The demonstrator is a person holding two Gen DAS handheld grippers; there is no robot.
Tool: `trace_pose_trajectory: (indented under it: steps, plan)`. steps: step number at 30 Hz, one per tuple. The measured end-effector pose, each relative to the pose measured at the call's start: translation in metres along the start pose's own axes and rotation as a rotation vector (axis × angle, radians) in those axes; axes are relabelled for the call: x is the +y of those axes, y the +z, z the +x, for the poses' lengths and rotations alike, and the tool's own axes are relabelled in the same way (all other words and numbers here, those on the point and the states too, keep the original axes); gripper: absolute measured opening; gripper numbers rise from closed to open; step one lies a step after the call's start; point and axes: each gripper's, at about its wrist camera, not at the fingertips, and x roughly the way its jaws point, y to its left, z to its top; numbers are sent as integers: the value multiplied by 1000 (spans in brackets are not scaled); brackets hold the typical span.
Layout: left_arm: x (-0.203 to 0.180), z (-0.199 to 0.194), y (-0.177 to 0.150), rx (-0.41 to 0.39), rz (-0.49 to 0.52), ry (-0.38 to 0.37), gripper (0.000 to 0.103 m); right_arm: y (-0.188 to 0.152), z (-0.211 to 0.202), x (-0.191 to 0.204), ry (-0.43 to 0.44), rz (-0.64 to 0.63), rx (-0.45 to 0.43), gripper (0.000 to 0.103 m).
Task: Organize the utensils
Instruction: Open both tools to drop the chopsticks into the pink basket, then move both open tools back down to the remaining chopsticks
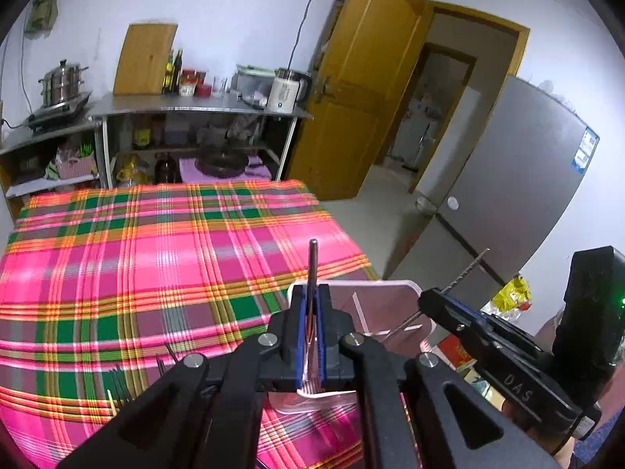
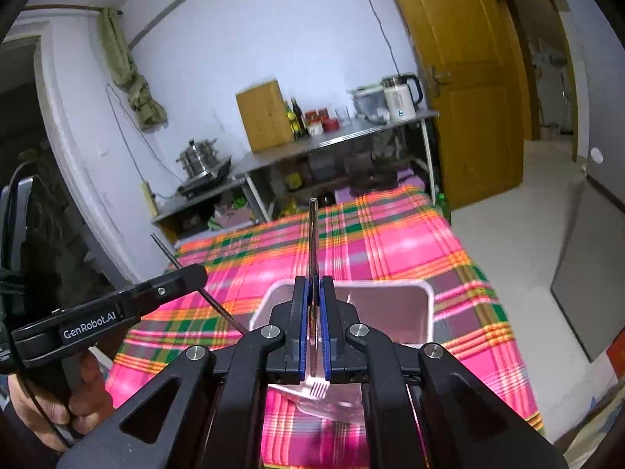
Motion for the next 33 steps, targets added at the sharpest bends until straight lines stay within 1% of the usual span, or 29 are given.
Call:
trace_pose_trajectory:
  steps: [2,6,9,10,12,13,14,16,17,18,20,24,29,33]
  plan:
    - [3,9,-8,23,-5,0,5,-9,12,-2,3,3,36,6]
    - [6,22,-17,54,-5,-1,5,-22,27,-3,3,4,80,6]
    - [7,22,-21,54,-3,-2,6,-27,32,-3,-4,-4,97,6]
    - [8,23,-22,55,-5,-4,7,-29,33,-3,-7,-7,99,6]
    - [10,23,-23,57,-10,-5,14,-30,33,-3,-12,-10,100,7]
    - [10,21,-23,53,-15,-11,20,-30,31,-4,-15,-10,94,8]
    - [11,19,-23,45,-19,-17,27,-30,30,-3,-18,-10,89,10]
    - [12,13,-23,27,-23,-22,32,-30,25,-4,-23,-7,76,14]
    - [12,9,-23,18,-23,-25,35,-30,23,-4,-24,-4,71,18]
    - [13,4,-24,9,-23,-27,36,-29,21,-4,-26,-3,69,25]
    - [14,-5,-25,-6,-25,-31,38,-30,13,-3,-27,-1,53,32]
    - [20,-27,-33,-43,-26,-22,39,-30,0,-1,-27,-7,26,33]
    - [30,-53,-52,-75,-16,17,39,-35,-20,4,-31,-21,-1,33]
    - [42,-72,-72,-107,-11,76,39,-45,-33,14,-7,-53,-4,33]
